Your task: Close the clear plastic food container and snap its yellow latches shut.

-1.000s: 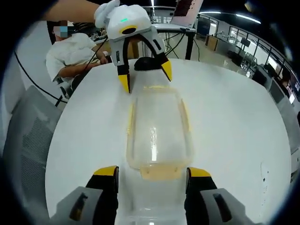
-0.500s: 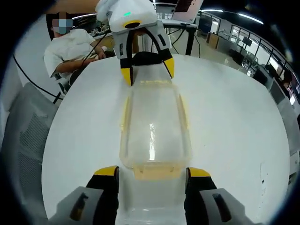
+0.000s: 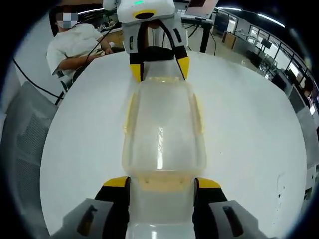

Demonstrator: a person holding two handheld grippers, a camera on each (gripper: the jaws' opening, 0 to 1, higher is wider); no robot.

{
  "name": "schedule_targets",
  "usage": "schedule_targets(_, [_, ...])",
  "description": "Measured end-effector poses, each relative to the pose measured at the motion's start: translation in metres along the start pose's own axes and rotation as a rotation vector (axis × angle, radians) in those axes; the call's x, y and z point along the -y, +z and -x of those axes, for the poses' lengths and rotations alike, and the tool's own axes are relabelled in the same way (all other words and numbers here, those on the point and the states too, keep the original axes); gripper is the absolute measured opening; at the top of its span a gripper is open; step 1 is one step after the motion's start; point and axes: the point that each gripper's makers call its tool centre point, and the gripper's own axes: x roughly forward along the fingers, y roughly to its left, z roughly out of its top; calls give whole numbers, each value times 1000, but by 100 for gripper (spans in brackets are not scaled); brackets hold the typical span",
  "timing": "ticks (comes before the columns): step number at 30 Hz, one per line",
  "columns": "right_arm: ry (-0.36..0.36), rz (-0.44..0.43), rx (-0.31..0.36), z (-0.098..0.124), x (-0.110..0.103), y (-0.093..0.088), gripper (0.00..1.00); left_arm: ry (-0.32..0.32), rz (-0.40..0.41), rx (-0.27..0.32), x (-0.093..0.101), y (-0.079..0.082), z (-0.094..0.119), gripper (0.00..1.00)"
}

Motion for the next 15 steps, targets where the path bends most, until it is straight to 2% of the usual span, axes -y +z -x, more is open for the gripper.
schedule_targets(3, [-5, -21, 1, 1, 2, 1, 47, 19, -25, 3, -4, 2, 0, 53])
schedule_targets(6, [-17, -17, -8, 1, 3, 2, 46, -8, -37, -10, 2, 0, 0, 45])
schedule_targets(8, [-16, -17, -8, 0, 3, 1, 45, -4, -42, -8, 1, 1, 1, 44])
schedule_targets(10, [-18, 2, -8, 1, 4, 1, 37, -7, -43, -10, 1, 0, 1, 44])
schedule_targets(11, [-19, -13, -17, 2, 3, 0, 37, -4, -48, -10, 0, 0, 2, 39])
schedule_targets(12, [-15, 2, -14, 2, 3, 1, 37, 31, -62, -26, -5, -3, 3, 37])
schedule_targets(15, [-21, -12, -27, 2, 2, 1, 37, 9, -47, -21, -3, -3, 0, 37])
